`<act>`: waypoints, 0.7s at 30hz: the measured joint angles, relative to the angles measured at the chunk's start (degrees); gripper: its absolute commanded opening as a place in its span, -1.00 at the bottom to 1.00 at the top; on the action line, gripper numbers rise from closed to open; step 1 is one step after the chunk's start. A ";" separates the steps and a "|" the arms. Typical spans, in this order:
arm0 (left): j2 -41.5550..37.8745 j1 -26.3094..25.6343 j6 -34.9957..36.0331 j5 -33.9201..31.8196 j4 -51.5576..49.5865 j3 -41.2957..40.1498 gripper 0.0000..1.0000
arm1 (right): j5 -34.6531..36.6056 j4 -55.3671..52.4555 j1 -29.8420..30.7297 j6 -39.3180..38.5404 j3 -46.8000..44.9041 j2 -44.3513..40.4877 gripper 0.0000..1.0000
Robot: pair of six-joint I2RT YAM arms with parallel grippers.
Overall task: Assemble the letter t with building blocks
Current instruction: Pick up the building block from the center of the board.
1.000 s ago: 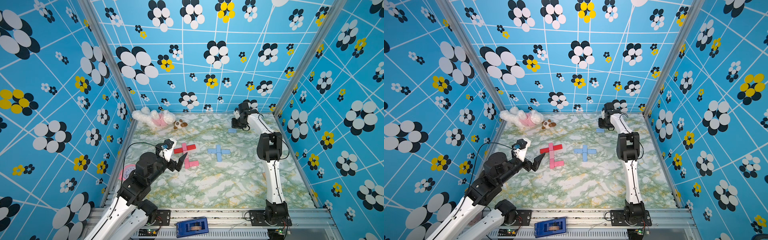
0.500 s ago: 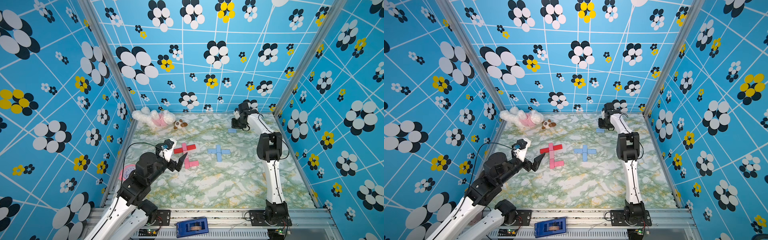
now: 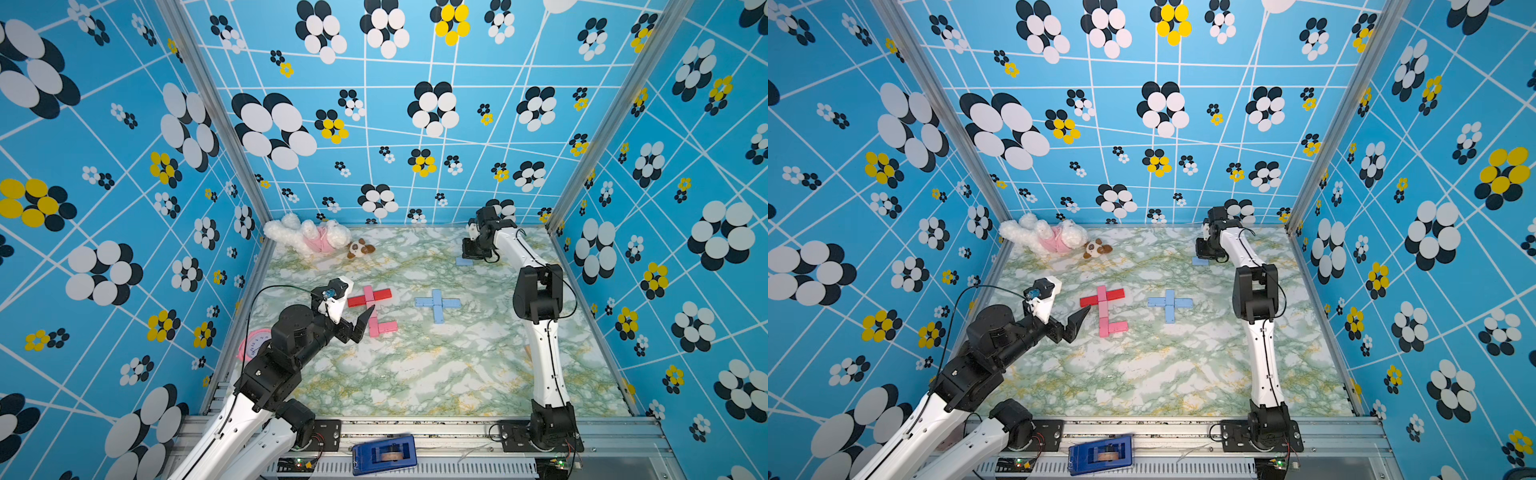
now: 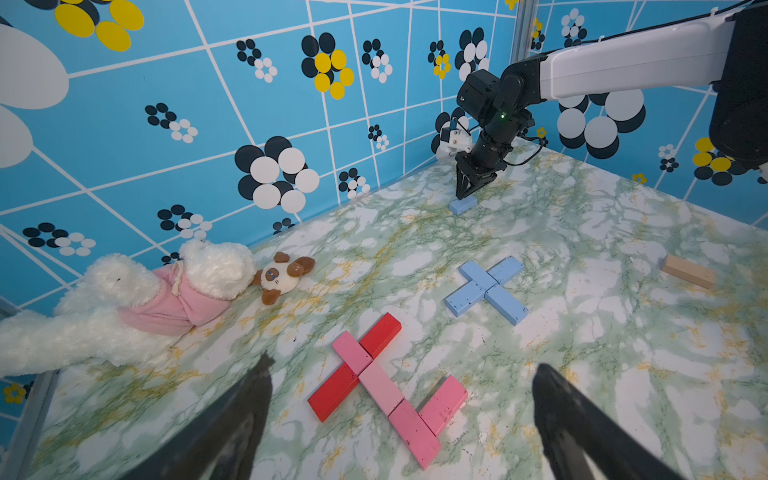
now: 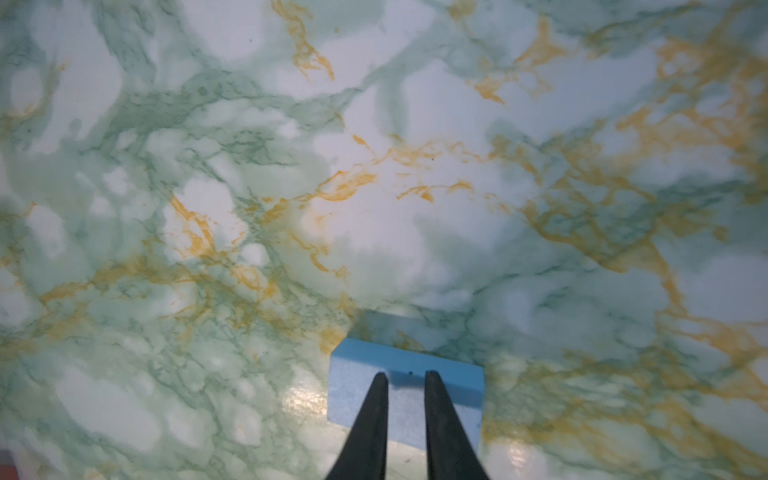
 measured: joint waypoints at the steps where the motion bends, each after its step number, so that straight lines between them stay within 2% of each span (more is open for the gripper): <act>1: 0.00 0.00 0.00 0.00 0.00 0.00 0.98 | -0.24 -0.17 0.00 0.00 0.00 0.00 -0.63; 11: 0.02 0.00 0.02 0.02 0.00 0.00 0.98 | -0.57 0.85 -1.95 1.14 -0.74 -0.39 -0.60; 21: 0.00 -0.24 0.02 -0.02 0.00 0.00 0.97 | -0.81 -0.15 -2.89 2.40 5.07 2.71 -0.60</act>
